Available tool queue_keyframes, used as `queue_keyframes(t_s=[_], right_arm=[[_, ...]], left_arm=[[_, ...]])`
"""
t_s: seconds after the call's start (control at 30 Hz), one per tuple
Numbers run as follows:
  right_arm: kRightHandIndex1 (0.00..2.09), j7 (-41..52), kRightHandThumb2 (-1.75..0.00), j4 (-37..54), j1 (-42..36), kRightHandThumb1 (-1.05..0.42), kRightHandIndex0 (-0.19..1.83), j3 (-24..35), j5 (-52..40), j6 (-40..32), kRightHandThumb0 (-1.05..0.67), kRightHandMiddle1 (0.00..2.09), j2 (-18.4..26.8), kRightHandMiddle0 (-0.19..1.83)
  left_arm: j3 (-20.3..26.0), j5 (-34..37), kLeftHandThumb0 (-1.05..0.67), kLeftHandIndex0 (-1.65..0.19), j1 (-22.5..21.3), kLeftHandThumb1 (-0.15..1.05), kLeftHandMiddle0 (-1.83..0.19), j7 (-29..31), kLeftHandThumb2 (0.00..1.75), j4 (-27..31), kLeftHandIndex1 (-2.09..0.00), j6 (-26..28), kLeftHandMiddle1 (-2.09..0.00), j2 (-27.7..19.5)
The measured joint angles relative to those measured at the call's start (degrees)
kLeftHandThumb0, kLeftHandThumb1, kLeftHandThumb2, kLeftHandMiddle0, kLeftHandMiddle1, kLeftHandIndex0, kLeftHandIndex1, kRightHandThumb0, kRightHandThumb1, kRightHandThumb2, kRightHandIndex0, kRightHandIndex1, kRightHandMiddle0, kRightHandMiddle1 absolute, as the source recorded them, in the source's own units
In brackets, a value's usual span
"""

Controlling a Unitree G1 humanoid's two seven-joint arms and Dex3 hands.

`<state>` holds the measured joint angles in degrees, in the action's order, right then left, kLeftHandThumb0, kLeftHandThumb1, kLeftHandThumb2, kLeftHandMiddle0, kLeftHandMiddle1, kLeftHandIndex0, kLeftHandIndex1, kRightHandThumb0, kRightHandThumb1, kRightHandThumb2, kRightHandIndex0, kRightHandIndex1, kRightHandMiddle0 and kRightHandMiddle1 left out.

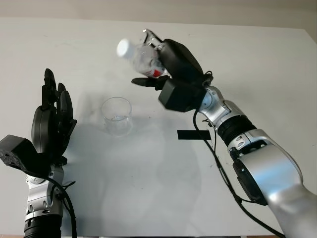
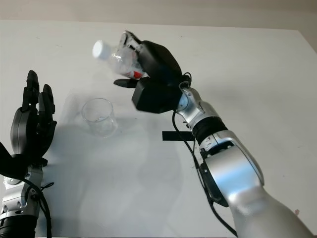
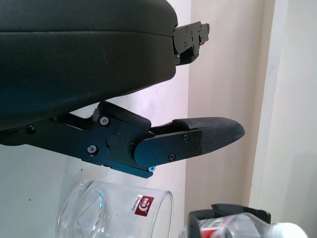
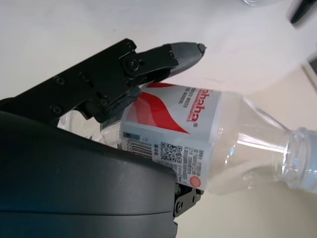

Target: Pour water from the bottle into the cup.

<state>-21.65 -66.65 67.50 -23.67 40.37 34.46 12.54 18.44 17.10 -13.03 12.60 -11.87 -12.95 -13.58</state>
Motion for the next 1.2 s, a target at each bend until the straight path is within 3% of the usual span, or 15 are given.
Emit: queue_keyframes(t_s=[0.37,0.93,1.2], right_arm=[[2.09,-13.6,-0.26,-4.9,3.7,-1.05,1.14,-11.9,12.4,0.7,-0.43,2.09,0.6,0.80],[2.09,-20.9,-0.25,-7.1,8.4,-1.05,1.15,-18.8,18.5,-1.6,-0.46,2.09,5.0,0.85],[2.09,-21.6,-0.29,-7.2,9.5,-1.05,1.15,-19.0,18.6,-1.6,-0.48,2.09,5.8,0.87]], left_arm=[[-0.3,0.0,-0.73,0.19,0.0,1.05,0.19,-0.7,0.55,0.1,0.00,0.0,0.00,0.9],[-0.2,0.0,-0.74,0.19,0.0,1.05,0.19,-0.8,0.55,0.1,0.00,-0.1,0.00,1.1],[-0.3,0.0,-0.73,0.19,0.0,1.05,0.19,-0.9,0.55,0.1,0.00,-0.1,0.00,1.1]])
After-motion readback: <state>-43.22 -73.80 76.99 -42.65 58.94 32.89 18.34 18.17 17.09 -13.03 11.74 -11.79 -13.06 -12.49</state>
